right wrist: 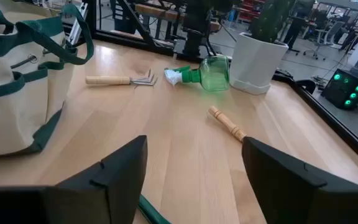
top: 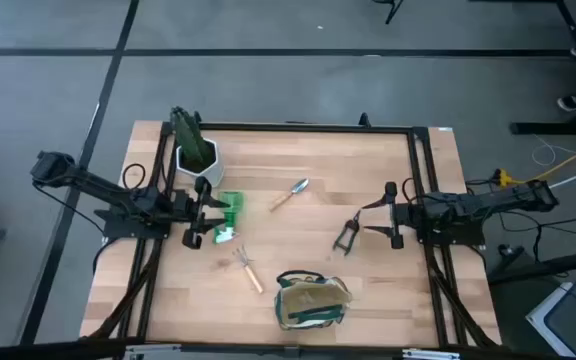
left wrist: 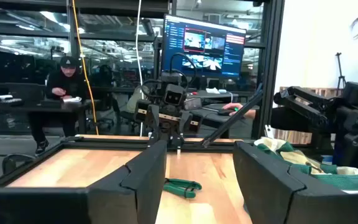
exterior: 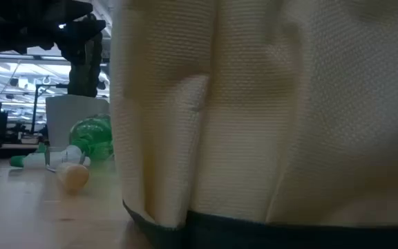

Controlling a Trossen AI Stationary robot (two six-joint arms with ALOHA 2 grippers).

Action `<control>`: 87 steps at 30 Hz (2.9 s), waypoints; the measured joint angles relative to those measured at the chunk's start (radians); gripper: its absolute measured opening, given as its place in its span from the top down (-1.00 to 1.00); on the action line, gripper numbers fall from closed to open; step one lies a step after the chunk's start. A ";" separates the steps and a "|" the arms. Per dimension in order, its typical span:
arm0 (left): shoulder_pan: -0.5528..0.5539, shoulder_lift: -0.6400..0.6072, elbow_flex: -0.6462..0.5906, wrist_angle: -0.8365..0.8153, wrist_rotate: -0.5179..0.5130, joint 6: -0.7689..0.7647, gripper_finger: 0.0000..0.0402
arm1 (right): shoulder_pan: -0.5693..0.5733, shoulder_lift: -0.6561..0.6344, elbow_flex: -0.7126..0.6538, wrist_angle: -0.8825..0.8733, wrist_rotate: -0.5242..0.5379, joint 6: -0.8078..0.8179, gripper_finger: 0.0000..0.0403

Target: Pick & Place Garden tools in Gardening bag

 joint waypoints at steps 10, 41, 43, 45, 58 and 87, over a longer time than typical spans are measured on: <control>0.000 0.000 0.000 0.000 0.000 0.000 0.09 | 0.000 0.000 0.000 0.000 0.000 0.000 -0.32; 0.000 0.000 0.000 0.000 0.000 0.000 0.09 | 0.000 0.000 0.000 0.000 0.000 0.000 -0.32; 0.000 0.000 0.000 0.000 0.000 0.000 0.09 | 0.000 0.000 0.000 0.000 0.000 0.000 -0.32; 0.000 0.000 0.000 0.000 0.000 0.000 0.09 | 0.000 0.000 0.000 0.000 0.000 0.000 -0.32; 0.000 0.000 0.000 0.000 0.000 0.000 0.09 | 0.000 0.000 0.000 0.000 0.000 0.000 -0.32; 0.000 0.000 0.000 0.000 0.000 0.000 0.09 | 0.000 0.000 0.000 0.083 -0.039 0.051 -0.32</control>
